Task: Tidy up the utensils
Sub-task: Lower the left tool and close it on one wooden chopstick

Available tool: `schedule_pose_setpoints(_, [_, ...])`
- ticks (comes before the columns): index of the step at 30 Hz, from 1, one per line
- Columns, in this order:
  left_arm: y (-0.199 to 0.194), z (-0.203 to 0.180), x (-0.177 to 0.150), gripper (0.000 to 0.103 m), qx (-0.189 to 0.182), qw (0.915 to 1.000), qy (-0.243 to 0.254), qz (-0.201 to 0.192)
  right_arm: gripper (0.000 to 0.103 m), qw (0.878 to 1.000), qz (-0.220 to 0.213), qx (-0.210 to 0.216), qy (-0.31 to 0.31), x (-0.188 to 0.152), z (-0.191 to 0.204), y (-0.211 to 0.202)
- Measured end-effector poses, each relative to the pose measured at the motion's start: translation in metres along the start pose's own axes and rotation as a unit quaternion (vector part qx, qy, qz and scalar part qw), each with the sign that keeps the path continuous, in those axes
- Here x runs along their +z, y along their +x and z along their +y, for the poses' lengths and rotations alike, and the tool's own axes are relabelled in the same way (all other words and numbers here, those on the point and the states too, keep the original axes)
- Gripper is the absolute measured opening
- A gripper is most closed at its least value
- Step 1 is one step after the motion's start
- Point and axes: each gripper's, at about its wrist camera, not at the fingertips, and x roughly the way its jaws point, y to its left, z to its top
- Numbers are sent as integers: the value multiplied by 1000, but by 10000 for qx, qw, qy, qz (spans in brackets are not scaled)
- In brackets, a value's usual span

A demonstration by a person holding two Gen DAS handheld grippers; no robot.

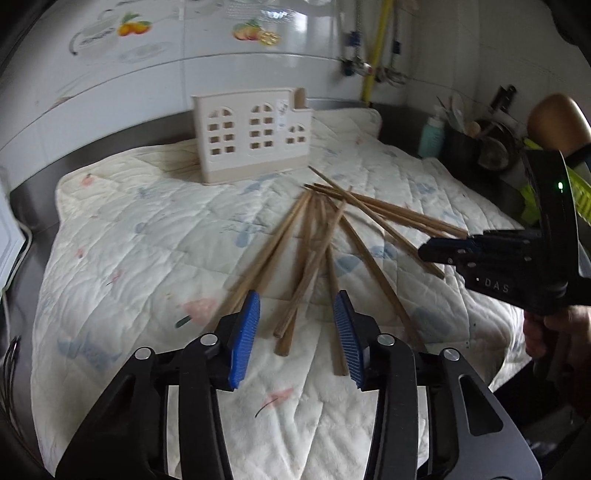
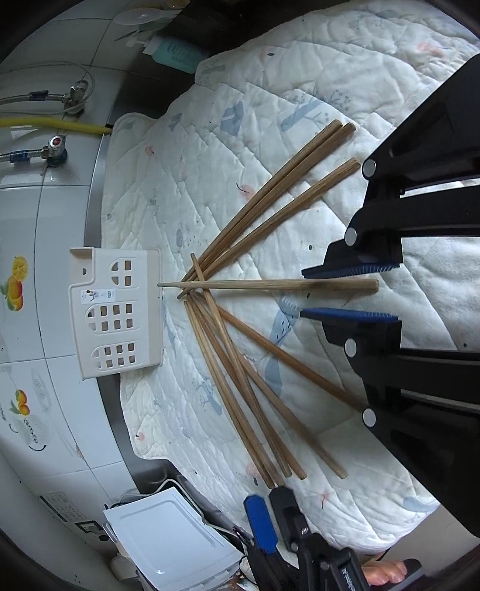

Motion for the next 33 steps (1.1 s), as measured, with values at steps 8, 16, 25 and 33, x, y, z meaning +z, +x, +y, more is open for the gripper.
schedule_pose_setpoints(8, [27,0,2,24,-341,9981,393,340,5,10000,38,-68,-9,1,-2,8])
schedule_pose_setpoints(16, [42,1,5,19,-381,9964,571,507,4,9999,51,-113,-9,1,-2,11])
schedule_pose_setpoints(25, [51,-1,8,13,-242,9946,749,669,4,9999,49,-104,-5,2,-2,11])
schedule_pose_setpoints(33, [53,-4,7,10,-156,9934,892,709,4,9999,43,-95,11,1,-3,11])
